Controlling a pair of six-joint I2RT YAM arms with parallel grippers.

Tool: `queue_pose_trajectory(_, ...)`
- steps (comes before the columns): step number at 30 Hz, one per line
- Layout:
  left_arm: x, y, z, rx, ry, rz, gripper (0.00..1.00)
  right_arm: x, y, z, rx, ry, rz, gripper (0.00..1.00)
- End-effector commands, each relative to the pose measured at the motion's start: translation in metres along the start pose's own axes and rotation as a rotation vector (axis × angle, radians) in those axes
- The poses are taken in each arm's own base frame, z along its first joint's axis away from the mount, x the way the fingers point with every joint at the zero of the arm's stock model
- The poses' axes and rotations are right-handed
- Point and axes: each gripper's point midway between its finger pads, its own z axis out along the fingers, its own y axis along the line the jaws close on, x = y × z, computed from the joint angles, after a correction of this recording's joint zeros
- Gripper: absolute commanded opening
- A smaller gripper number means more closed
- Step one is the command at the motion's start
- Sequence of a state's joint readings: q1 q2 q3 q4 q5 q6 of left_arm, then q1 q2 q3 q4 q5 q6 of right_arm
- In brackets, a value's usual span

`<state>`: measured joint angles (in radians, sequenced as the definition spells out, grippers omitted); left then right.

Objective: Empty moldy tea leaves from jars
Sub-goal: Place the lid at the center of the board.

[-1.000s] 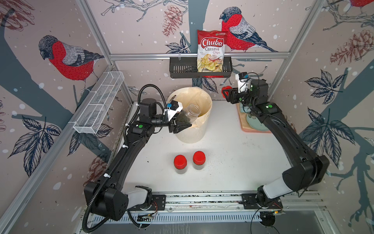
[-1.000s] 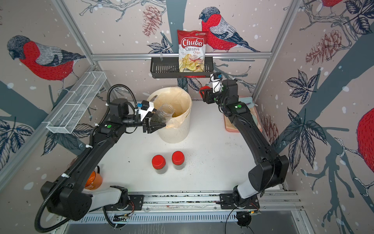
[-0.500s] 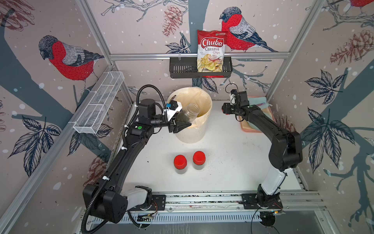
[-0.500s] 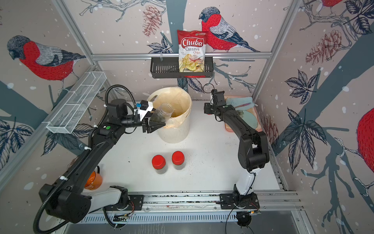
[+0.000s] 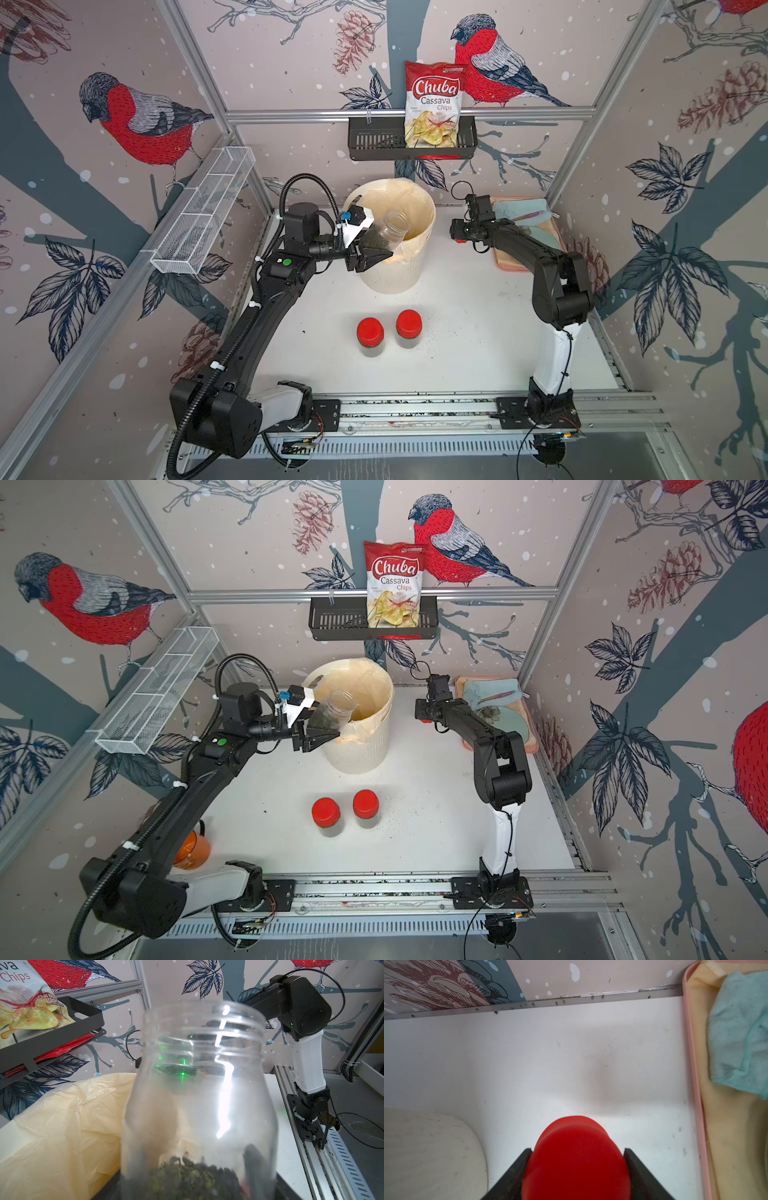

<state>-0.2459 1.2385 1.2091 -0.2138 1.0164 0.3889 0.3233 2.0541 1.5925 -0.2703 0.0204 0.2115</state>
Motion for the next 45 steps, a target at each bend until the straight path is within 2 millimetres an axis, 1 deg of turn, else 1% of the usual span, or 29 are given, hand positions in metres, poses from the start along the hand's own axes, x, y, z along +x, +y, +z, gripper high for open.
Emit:
queue_pose_trajectory(1, -0.006, 0.001, 0.000, -0.001, -0.019, 0.027, 0.23, -0.004, 0.001, 0.010, 0.005, -0.010, 0.014, 0.27)
queue_pose_trajectory(8, -0.007, 0.000, -0.001, -0.006, -0.020, 0.032, 0.23, 0.009, -0.003, 0.034, 0.018, 0.035, 0.022, 0.30)
queue_pose_trajectory(17, -0.005, 0.001, -0.001, -0.007, -0.014, 0.026, 0.23, 0.023, -0.006, 0.053, 0.021, 0.085, 0.035, 0.40)
queue_pose_trajectory(28, -0.006, 0.001, -0.001, -0.014, -0.012, 0.029, 0.24, 0.032, -0.010, 0.058, 0.030, 0.108, 0.043, 0.57)
queue_pose_trajectory(32, -0.006, 0.002, -0.002, -0.020, -0.010, 0.029, 0.24, 0.034, -0.011, 0.058, 0.031, 0.113, 0.049, 0.66)
queue_pose_trajectory(35, -0.006, 0.002, -0.002, -0.025, -0.010, 0.029, 0.25, 0.032, -0.011, 0.055, 0.025, 0.103, 0.050, 0.72)
queue_pose_trajectory(40, -0.007, 0.003, -0.002, -0.030, -0.012, 0.029, 0.25, 0.033, -0.012, 0.054, 0.027, 0.102, 0.052, 0.79)
queue_pose_trajectory(45, -0.009, 0.003, -0.003, -0.038, -0.014, 0.033, 0.26, 0.032, -0.009, 0.050, 0.012, 0.101, 0.056, 0.82)
